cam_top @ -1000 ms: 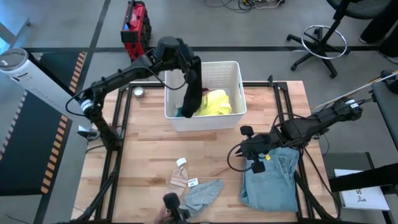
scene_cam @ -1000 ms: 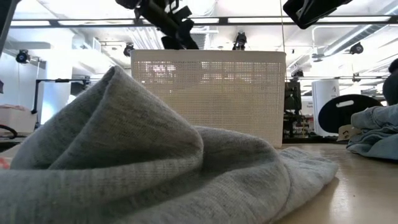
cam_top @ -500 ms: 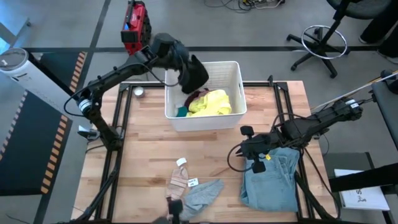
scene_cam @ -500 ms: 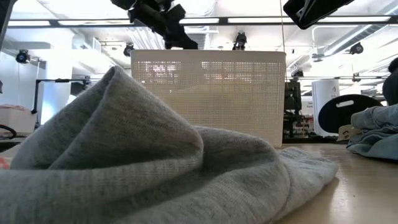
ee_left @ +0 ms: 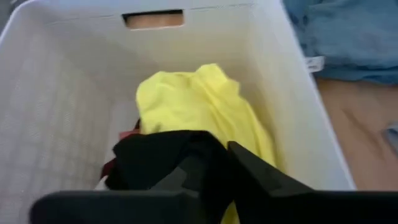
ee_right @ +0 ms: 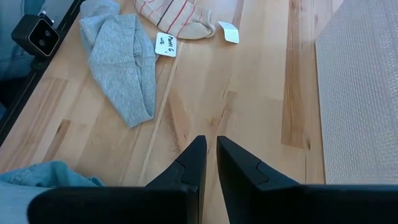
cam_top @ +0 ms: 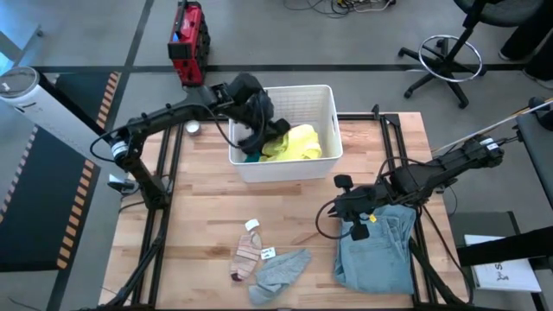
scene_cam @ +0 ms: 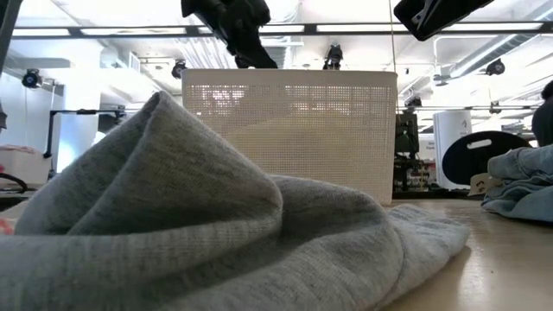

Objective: Sort clothes
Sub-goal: Put the black boxer into the white laundry bin, then put the striped sock into the white laundry bin

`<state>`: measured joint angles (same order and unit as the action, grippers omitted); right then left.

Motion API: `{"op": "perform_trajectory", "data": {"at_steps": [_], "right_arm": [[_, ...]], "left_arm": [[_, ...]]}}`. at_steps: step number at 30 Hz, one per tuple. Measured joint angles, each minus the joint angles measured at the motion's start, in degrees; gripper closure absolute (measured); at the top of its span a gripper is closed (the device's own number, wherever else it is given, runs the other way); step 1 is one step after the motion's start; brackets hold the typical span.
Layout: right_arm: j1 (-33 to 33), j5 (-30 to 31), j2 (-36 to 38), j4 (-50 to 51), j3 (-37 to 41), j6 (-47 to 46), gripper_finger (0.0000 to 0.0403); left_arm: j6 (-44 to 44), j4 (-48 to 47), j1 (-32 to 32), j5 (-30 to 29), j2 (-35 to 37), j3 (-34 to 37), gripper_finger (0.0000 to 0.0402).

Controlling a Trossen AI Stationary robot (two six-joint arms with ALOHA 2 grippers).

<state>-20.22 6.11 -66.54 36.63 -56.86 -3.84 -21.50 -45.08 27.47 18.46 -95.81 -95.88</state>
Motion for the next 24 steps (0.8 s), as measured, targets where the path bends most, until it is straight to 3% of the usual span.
{"op": "perform_trajectory", "data": {"at_steps": [5,13,17,24], "right_arm": [[0.0,0.0,0.0,0.0,0.0,0.0,0.038],[0.0,0.0,0.0,0.1,0.0,0.0,0.038],[0.0,0.0,0.0,0.0,0.0,0.0,0.0379],[0.0,0.0,0.0,0.1,0.0,-0.4,0.0378]], "left_arm": [[1.1,-0.1,-1.6,-7.2,0.0,0.0,0.028],[2.8,-7.0,-5.5,-8.9,3.0,0.0,0.0157],[4.0,-8.7,-9.3,-16.0,6.0,0.0,0.0118],[14.5,-20.2,-17.7,-17.0,9.4,0.0,0.0089]]}}
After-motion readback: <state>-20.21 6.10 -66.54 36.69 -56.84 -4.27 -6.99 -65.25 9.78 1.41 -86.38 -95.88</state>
